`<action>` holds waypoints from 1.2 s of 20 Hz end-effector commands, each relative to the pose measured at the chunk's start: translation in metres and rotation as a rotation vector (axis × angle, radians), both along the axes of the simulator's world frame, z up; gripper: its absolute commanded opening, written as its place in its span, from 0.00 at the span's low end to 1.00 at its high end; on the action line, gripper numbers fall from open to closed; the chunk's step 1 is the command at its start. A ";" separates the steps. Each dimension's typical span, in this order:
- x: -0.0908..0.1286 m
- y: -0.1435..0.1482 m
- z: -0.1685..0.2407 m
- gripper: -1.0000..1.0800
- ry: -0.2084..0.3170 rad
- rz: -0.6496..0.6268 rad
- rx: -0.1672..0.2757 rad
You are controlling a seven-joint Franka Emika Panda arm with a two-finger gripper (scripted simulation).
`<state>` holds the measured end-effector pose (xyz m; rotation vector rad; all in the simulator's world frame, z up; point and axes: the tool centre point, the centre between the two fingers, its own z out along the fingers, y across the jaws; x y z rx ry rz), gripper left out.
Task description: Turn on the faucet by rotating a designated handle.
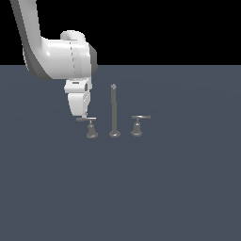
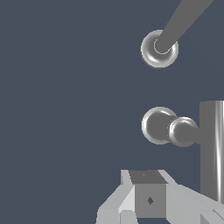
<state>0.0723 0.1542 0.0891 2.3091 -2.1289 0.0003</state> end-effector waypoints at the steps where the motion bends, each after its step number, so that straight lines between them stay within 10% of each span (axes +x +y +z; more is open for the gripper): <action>1: 0.001 0.000 0.000 0.00 0.000 -0.001 0.000; 24: -0.052 0.008 0.000 0.00 -0.004 -0.004 0.001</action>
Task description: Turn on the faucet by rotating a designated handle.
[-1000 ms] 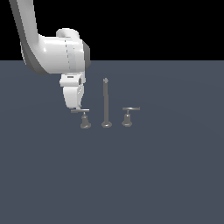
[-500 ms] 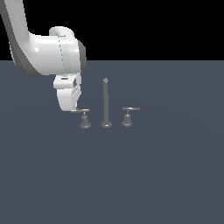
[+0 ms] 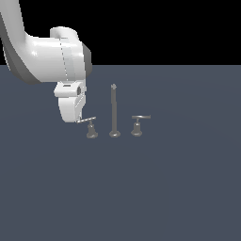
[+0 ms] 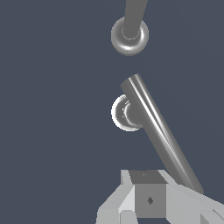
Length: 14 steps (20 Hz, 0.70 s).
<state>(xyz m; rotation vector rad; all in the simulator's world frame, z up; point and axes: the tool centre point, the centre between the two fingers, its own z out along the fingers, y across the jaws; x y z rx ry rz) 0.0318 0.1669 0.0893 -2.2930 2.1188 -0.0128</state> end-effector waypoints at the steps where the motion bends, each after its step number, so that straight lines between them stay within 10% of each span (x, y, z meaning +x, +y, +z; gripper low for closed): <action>1: -0.014 -0.005 0.000 0.00 0.016 -0.002 -0.009; 14: -0.039 -0.021 0.000 0.00 0.017 0.006 -0.006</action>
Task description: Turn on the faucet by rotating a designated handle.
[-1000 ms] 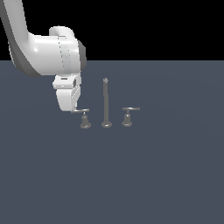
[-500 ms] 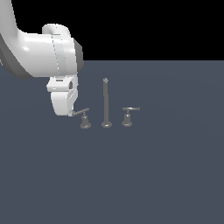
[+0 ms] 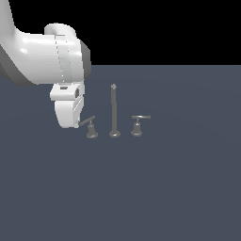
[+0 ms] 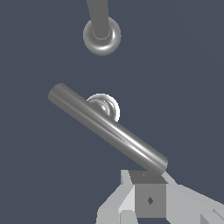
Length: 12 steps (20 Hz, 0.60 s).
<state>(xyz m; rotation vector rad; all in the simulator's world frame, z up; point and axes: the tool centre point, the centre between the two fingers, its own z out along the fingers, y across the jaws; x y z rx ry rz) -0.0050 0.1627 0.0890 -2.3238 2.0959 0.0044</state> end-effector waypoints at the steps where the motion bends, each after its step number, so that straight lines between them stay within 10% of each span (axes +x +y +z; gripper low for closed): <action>1: -0.004 -0.021 0.000 0.00 0.005 -0.019 -0.008; 12: -0.004 -0.053 0.000 0.00 0.005 -0.012 -0.007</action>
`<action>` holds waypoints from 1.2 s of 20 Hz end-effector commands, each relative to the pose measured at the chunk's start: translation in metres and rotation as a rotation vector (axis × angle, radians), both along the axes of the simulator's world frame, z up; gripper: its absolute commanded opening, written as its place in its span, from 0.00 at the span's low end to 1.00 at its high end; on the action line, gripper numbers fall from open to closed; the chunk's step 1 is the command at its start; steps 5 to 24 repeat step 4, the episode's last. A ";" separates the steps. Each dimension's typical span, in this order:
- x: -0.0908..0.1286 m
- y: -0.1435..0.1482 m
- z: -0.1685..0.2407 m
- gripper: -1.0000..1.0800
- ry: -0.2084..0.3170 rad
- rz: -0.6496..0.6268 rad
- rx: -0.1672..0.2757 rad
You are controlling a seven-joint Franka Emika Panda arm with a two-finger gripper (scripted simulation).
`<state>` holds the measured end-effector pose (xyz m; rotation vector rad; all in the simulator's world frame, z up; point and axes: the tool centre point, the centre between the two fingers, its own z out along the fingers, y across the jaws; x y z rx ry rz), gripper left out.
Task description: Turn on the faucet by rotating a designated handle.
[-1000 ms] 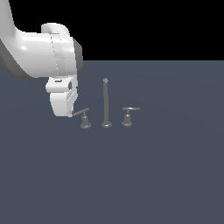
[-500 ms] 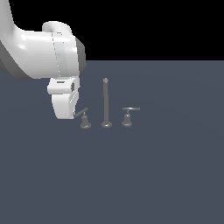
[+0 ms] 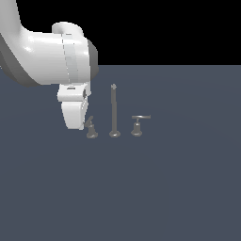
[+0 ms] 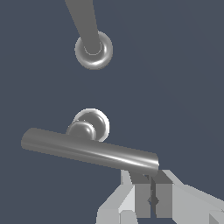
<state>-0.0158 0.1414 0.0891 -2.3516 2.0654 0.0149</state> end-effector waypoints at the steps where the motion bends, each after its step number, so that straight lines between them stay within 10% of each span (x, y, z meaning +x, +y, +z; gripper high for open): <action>1: 0.009 -0.039 0.000 0.00 0.000 -0.042 -0.012; 24: 0.012 -0.055 0.000 0.00 0.001 -0.050 -0.015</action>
